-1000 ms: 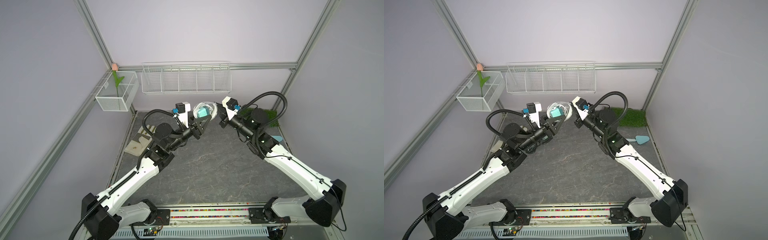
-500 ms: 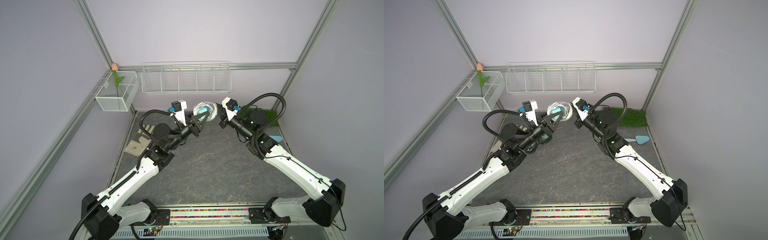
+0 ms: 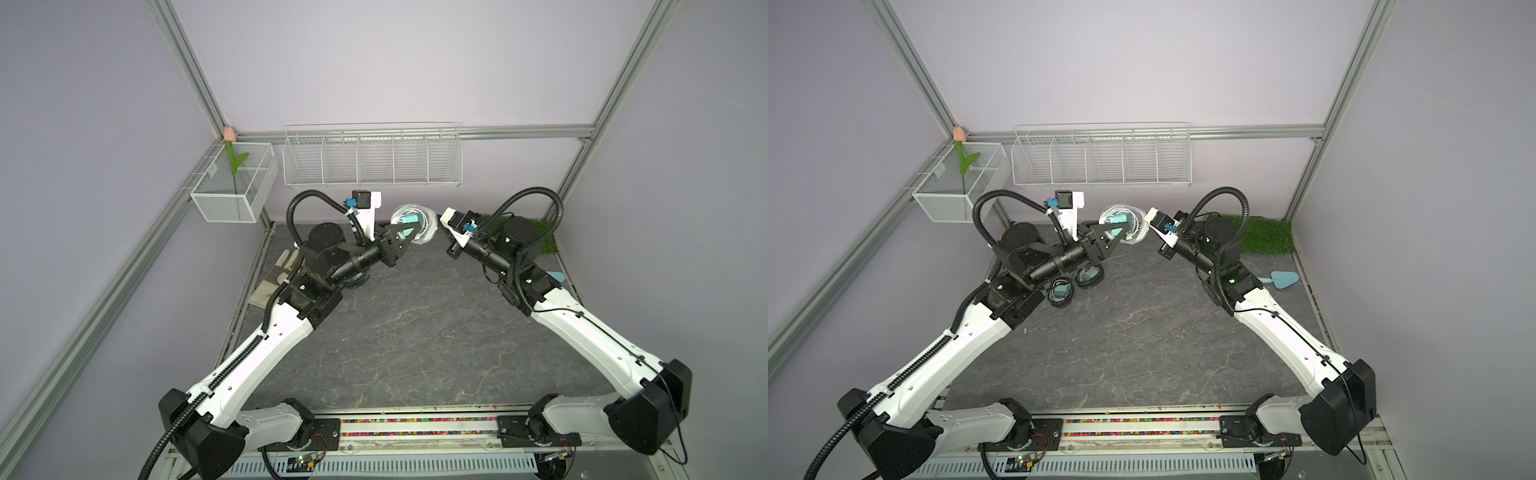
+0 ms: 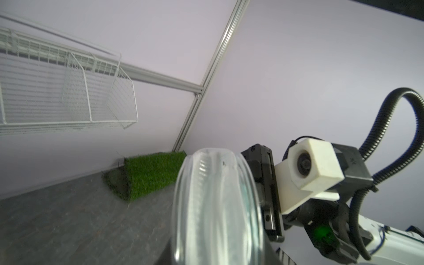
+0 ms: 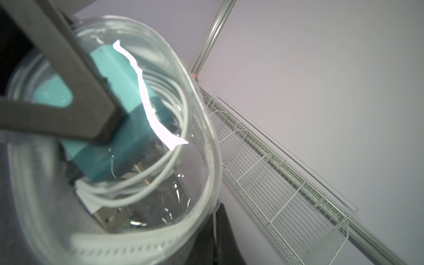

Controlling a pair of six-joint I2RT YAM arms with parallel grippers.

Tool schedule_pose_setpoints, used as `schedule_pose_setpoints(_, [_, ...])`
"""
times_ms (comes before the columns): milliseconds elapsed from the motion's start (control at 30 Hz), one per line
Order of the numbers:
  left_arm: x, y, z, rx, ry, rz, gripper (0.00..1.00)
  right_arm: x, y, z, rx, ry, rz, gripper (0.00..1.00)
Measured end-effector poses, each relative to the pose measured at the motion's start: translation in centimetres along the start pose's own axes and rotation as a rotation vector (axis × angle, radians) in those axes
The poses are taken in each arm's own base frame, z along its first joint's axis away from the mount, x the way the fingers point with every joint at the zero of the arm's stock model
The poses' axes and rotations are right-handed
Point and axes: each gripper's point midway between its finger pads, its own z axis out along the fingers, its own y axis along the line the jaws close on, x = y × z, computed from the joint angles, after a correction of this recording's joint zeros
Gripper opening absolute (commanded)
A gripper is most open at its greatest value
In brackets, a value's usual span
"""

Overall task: Pack away charging kits
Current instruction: Zip the zipper on the storage bag, then place the storage bag at the center of the board.

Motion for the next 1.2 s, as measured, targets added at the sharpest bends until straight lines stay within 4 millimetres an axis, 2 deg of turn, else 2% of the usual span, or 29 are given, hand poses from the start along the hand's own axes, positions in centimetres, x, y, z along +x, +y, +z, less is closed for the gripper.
schedule_pose_setpoints(200, [2.1, 0.2, 0.7, 0.005, 0.173, -0.034, 0.00, 1.5, 1.7, -0.8, -0.133, 0.016, -0.131, 0.06])
schedule_pose_setpoints(333, [2.8, 0.4, 1.3, 0.017, 0.242, -0.033, 0.00, 2.2, 1.7, -1.2, -0.179, 0.039, -0.150, 0.06])
schedule_pose_setpoints(600, [4.0, 1.5, 1.2, -0.007, 0.292, -0.016, 0.00, 4.1, 2.3, 0.3, -0.244, 0.075, -0.134, 0.06])
schedule_pose_setpoints(767, [4.2, 2.2, 1.1, -0.043, 0.295, -0.001, 0.00, 4.6, 1.3, 1.3, -0.234, 0.098, -0.157, 0.06])
schedule_pose_setpoints(900, [4.6, 2.5, 1.0, -0.055, 0.302, 0.008, 0.00, 4.8, 0.4, 0.9, -0.227, 0.099, -0.169, 0.06])
schedule_pose_setpoints(1200, [5.1, 2.0, 1.2, -0.025, 0.320, 0.011, 0.00, 4.0, 0.3, 0.4, -0.266, 0.102, -0.207, 0.07])
